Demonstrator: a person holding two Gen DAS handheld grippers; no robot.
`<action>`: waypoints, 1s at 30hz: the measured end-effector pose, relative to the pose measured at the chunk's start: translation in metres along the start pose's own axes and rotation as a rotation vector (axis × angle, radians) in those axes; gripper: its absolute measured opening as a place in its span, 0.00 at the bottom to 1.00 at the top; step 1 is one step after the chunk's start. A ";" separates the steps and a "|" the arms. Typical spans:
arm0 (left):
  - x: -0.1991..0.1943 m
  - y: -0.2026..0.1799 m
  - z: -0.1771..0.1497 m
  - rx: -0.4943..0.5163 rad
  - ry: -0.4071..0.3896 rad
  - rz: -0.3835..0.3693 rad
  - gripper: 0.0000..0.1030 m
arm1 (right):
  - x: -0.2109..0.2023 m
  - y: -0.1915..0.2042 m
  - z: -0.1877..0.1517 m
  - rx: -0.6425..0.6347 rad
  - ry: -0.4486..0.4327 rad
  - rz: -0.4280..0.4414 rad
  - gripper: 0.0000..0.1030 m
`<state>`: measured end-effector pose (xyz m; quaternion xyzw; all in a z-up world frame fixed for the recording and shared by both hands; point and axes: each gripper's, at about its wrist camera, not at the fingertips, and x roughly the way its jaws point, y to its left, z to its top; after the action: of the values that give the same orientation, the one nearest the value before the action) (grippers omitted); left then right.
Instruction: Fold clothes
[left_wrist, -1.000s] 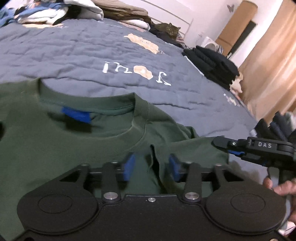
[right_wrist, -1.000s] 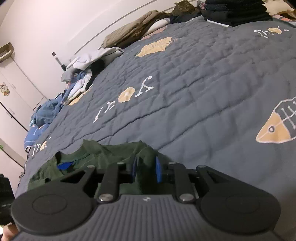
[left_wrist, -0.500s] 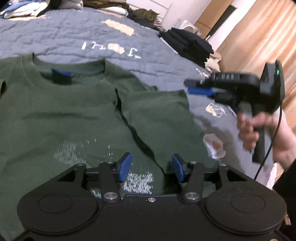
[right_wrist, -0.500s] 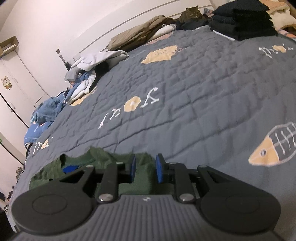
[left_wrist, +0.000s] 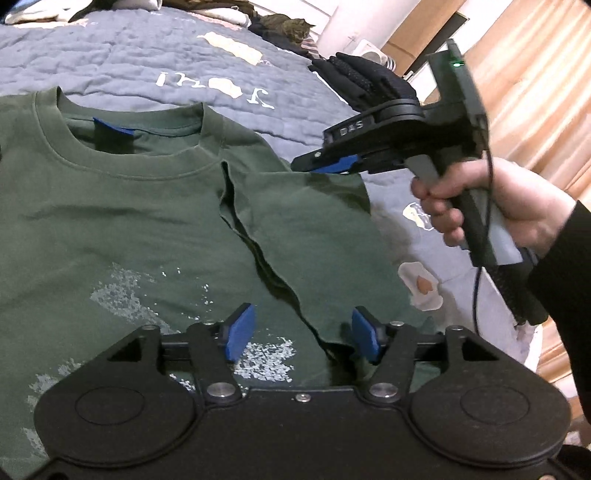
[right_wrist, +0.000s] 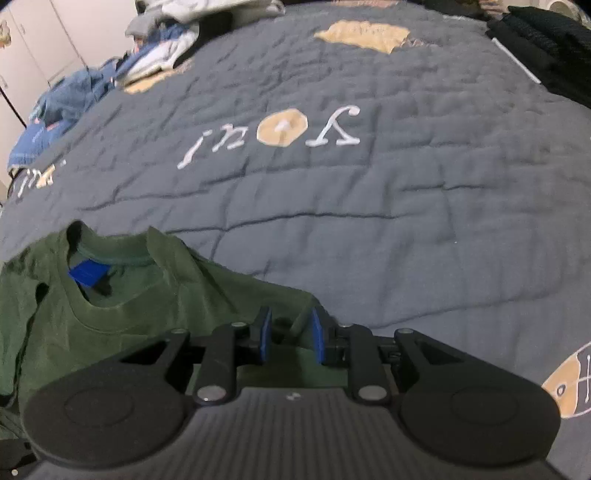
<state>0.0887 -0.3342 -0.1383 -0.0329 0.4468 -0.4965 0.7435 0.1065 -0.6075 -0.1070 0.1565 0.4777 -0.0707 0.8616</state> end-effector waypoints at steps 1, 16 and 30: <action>0.000 -0.001 -0.001 0.002 0.000 -0.001 0.57 | 0.002 0.000 0.001 -0.003 0.010 -0.005 0.21; -0.001 -0.003 -0.004 0.015 0.009 -0.001 0.57 | -0.006 0.000 0.003 -0.105 -0.017 -0.140 0.02; -0.001 -0.002 -0.002 -0.012 0.019 -0.032 0.63 | -0.023 -0.025 0.019 -0.022 -0.030 -0.038 0.04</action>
<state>0.0858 -0.3333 -0.1381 -0.0397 0.4561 -0.5061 0.7309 0.1025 -0.6374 -0.0833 0.1369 0.4686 -0.0842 0.8687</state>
